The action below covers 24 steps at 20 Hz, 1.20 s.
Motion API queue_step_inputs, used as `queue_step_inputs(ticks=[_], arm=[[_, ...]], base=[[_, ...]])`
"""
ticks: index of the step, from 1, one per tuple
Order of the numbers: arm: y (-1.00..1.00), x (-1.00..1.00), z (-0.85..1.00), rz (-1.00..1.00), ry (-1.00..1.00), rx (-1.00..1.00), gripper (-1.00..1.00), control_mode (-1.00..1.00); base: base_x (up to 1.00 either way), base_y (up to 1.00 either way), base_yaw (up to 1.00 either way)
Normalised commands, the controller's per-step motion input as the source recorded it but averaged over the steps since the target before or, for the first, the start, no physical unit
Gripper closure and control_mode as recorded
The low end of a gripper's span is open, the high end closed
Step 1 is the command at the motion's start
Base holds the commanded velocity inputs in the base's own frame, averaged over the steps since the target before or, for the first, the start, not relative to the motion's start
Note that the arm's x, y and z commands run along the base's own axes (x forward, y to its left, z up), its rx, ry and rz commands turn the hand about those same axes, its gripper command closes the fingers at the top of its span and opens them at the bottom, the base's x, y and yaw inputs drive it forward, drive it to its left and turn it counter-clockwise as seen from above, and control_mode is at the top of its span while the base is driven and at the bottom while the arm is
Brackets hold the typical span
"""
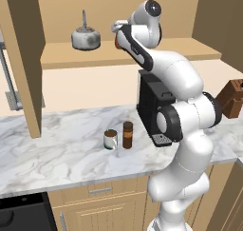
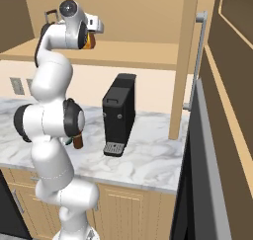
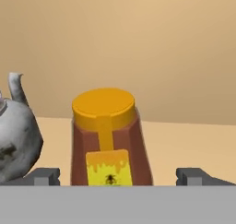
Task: Pick the cinnamon and honey bottle from the cabinet and place them next to the mug.
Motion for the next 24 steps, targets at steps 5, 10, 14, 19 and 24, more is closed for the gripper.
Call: queue_step_inputs(ticks=[5, 10, 14, 19, 24], arm=[[0.09, 0.14, 0.0, 0.0, 0.01, 0.0, -1.0, -1.0], [0.06, 0.19, 0.0, 0.0, 0.0, 0.0, -1.0, -1.0], [0.0, 0.24, 0.0, 0.0, 0.0, 0.0, -1.0, -1.0], [0.0, 0.17, 0.0, 0.0, 0.0, 0.0, -1.0, -1.0], [0.0, 0.01, 0.0, 0.0, 0.0, 0.0, -1.0, -1.0]], base=[[0.0, 0.0, 0.0], [0.0, 0.0, 0.0], [0.0, 0.0, 0.0], [0.0, 0.0, 0.0], [0.0, 0.0, 0.0]])
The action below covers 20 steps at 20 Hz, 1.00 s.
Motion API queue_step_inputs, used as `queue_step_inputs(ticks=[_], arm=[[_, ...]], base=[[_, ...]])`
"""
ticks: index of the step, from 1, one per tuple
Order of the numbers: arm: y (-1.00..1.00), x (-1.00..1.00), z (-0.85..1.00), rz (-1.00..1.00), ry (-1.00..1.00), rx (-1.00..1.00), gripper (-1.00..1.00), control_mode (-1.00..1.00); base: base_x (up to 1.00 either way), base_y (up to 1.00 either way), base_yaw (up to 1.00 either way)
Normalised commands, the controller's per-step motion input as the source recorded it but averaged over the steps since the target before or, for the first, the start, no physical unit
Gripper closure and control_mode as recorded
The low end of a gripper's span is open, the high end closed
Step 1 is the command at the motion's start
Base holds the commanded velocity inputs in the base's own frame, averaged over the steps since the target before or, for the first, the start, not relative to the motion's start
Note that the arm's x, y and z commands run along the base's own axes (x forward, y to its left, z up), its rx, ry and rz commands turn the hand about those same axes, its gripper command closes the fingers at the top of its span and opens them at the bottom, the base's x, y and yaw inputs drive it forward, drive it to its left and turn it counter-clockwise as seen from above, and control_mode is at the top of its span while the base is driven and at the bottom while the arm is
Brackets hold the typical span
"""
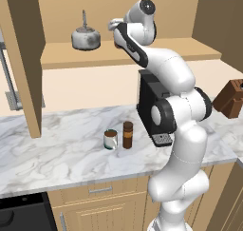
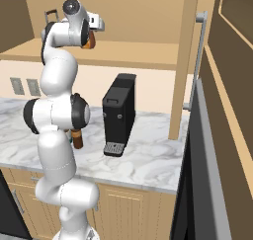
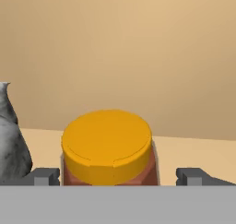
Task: Pick the cinnamon and honey bottle from the cabinet and place them next to the mug.
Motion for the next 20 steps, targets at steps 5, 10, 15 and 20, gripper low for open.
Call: queue_step_inputs(ticks=[5, 10, 15, 20], arm=[[0.0, 0.0, 0.0, 0.0, 0.0, 0.0, 1.0, -1.0], [0.0, -0.05, 0.0, 0.0, 0.0, 0.0, 1.0, -1.0], [0.0, -0.79, -0.01, 0.0, -0.02, 0.0, 1.0, -1.0], [0.01, -1.0, -0.01, 0.0, -0.04, 0.0, 1.0, -1.0]], base=[[0.0, 0.0, 0.0], [0.0, 0.0, 0.0], [0.0, 0.0, 0.0], [0.0, 0.0, 0.0]])
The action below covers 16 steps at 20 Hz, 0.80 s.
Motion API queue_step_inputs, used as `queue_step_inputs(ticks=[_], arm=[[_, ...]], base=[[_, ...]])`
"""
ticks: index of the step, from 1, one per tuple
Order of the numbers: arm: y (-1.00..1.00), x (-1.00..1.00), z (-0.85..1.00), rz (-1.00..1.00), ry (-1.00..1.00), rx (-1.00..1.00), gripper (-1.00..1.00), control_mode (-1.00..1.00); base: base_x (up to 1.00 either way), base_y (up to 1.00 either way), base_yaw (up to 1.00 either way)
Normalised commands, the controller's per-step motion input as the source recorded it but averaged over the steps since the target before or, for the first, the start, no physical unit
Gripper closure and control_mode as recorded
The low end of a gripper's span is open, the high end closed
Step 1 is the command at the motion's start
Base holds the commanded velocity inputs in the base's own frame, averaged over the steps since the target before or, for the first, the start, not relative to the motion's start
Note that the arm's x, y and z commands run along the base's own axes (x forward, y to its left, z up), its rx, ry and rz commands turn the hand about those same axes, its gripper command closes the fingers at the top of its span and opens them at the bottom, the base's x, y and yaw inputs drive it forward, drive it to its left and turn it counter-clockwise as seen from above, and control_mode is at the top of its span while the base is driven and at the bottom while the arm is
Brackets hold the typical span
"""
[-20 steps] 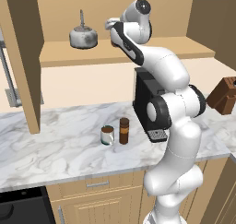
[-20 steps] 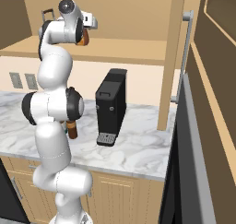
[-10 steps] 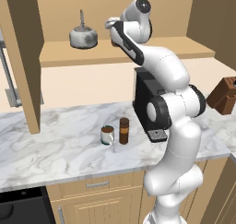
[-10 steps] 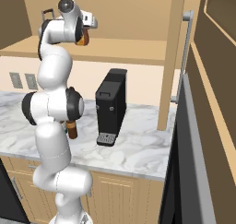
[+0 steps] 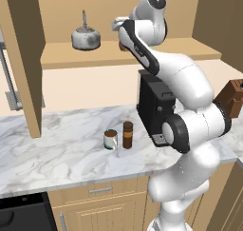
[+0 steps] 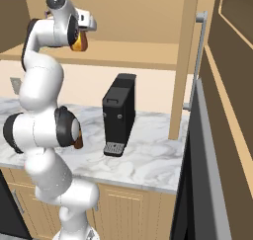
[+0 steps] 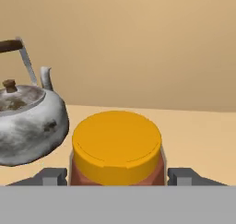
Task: Pick the cinnamon and honey bottle from the cabinet and place them next to the mug.
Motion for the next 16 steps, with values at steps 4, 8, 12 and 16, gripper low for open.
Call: queue_step_inputs(ticks=[4, 8, 12, 16], arm=[[0.07, -0.86, -0.18, 0.0, 0.0, 0.0, 1.0, -1.0], [0.14, -0.96, -0.33, -0.02, 0.0, 0.0, 1.0, -1.0], [0.24, -1.0, -0.28, -0.04, 0.0, 0.0, 1.0, -1.0], [0.5, -0.92, -0.38, -0.1, 0.0, 0.0, 1.0, -1.0]], base=[[0.0, 0.0, 0.0], [0.0, 0.0, 0.0], [0.0, 0.0, 0.0], [0.0, 0.0, 0.0]])
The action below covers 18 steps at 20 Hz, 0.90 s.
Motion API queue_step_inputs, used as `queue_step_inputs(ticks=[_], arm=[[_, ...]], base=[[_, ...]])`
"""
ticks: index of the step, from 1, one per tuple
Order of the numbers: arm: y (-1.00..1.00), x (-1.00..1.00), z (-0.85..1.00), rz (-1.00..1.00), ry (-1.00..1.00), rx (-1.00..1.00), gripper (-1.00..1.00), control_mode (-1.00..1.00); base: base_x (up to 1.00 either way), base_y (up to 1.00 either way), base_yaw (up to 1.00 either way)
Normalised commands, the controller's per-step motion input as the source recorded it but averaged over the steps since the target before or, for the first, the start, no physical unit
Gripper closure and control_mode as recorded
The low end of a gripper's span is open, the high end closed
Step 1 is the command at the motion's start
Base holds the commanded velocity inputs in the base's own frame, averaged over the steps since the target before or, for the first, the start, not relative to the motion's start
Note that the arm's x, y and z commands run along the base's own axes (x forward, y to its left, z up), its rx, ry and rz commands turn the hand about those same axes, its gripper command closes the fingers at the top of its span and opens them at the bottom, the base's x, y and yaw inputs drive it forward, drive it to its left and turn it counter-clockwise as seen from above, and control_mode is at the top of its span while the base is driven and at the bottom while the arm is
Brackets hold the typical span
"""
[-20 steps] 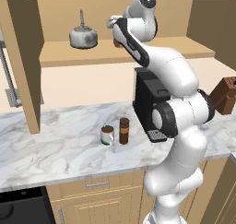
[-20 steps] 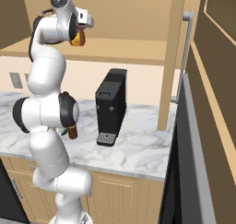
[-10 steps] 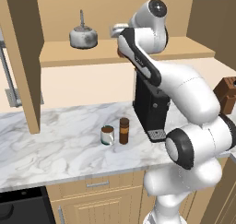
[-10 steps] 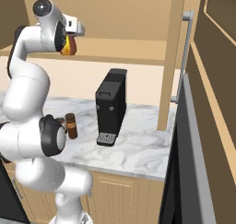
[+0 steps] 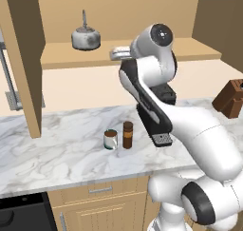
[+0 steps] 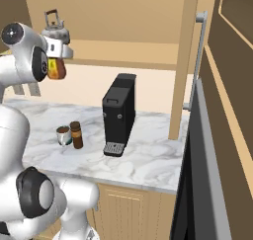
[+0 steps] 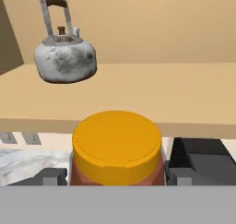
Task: Pick the cinnamon and honey bottle from the cabinet and place them next to the mug.
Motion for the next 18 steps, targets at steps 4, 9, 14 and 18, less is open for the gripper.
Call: queue_step_inputs(ticks=[4, 9, 14, 18], arm=[[0.76, -0.64, -0.6, -0.2, 0.01, 0.0, 1.0, -1.0], [0.76, -0.41, -0.68, -0.29, 0.0, 0.0, 1.0, -1.0], [0.45, -0.08, -0.49, -0.31, 0.0, 0.0, 1.0, -1.0], [0.02, 0.0, -0.38, -0.03, 0.11, 0.0, 1.0, -1.0]], base=[[0.0, 0.0, 0.0], [0.0, 0.0, 0.0], [0.0, 0.0, 0.0], [0.0, 0.0, 0.0]])
